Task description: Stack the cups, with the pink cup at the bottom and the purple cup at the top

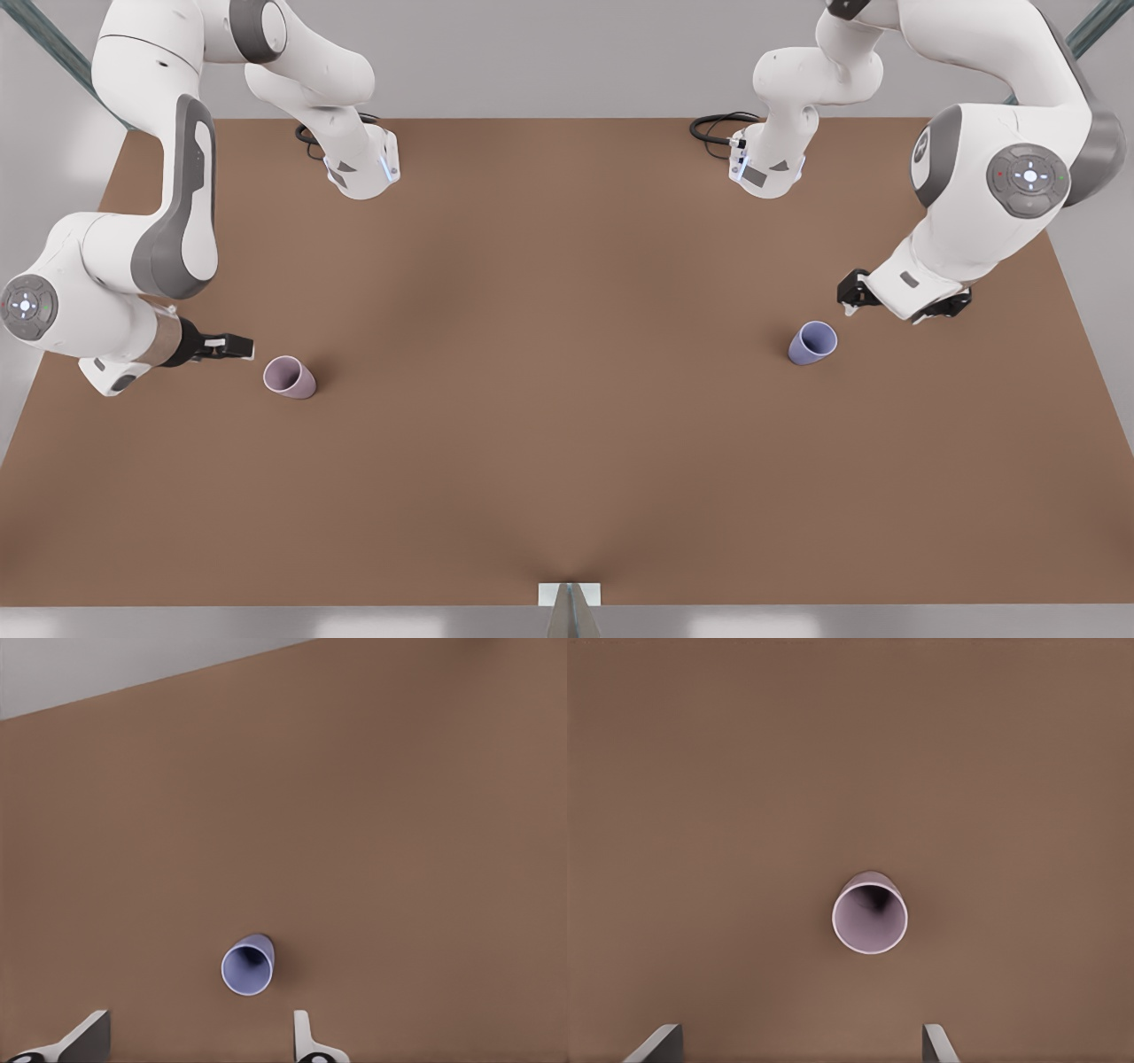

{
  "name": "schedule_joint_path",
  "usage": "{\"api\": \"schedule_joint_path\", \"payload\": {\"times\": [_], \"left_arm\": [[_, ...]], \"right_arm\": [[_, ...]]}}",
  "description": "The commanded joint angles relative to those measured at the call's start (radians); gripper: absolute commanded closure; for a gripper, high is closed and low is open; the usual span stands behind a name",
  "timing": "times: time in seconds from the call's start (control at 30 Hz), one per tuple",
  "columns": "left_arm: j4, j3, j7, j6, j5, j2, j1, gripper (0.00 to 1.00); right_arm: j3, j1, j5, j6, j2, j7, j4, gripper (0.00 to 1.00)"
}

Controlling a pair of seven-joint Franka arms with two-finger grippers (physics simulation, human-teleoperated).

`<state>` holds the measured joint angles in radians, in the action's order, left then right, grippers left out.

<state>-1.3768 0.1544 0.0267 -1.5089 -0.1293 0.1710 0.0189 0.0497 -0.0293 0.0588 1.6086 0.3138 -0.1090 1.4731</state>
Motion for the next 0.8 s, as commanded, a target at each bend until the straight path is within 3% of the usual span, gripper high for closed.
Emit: {"api": "schedule_joint_path", "payload": {"times": [0.0,0.07,0.1,0.3,0.43,0.57,0.77], "left_arm": [[-0.001,0.001,-0.031,0.004,-0.003,0.001,0.0,0.0],[-0.036,0.001,-0.028,-0.002,0.004,0.007,0.0,0.0],[-0.079,-0.01,-0.014,-0.024,0.002,0.005,-0.002,0.0],[-0.389,-0.082,-0.014,-0.336,0.01,-0.004,-0.002,0.0],[-0.475,-0.122,-0.011,-0.456,0.013,0.021,-0.007,0.0],[-0.538,-0.151,-0.01,-0.493,0.014,0.024,-0.008,0.0],[-0.617,-0.199,0.078,-0.622,0.12,0.07,-0.016,0.0]], "right_arm": [[-0.001,0.003,-0.002,-0.003,-0.002,0.0,0.001,0.0],[0.006,0.002,-0.001,0.007,-0.001,-0.011,0.012,0.0],[0.055,0.04,-0.004,-0.004,-0.001,-0.014,0.021,0.0],[0.107,-0.008,0.039,0.137,0.077,-0.267,0.113,0.0],[0.107,0.012,0.029,0.22,0.085,-0.271,0.205,0.0],[0.108,0.025,0.024,0.452,0.125,-0.308,0.266,0.0],[0.136,0.019,0.029,0.539,0.169,-0.363,0.299,0.0]]}}
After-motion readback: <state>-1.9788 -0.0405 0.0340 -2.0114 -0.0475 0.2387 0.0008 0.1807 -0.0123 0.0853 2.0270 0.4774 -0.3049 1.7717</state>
